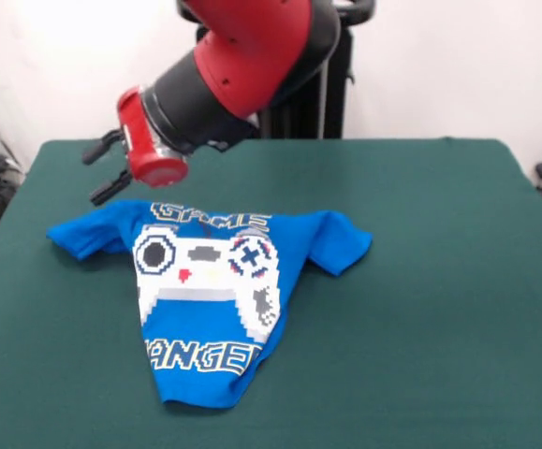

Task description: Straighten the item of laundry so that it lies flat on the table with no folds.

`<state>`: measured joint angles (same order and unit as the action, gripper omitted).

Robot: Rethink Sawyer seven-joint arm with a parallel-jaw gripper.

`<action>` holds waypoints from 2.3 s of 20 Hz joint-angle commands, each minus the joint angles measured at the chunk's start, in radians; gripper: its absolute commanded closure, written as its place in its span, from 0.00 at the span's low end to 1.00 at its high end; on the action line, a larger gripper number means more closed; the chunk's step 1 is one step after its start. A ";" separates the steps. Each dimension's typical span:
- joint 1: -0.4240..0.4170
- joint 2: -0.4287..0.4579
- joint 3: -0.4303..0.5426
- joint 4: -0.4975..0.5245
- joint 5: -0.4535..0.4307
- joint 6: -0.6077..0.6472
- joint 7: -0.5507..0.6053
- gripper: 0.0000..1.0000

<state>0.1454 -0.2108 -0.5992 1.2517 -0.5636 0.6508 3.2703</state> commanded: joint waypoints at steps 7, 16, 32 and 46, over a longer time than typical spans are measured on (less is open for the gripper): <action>-0.146 -0.209 0.385 0.131 0.140 0.029 -0.293 0.00; -0.205 -0.155 0.525 0.056 0.148 -0.039 -0.228 0.00; -0.308 0.003 0.725 -0.192 0.151 0.173 -0.324 0.00; -0.285 -0.098 0.816 -0.027 0.320 0.356 -0.205 0.00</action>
<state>-0.1713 -0.2620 0.0701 1.0954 -0.3249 0.9060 3.2501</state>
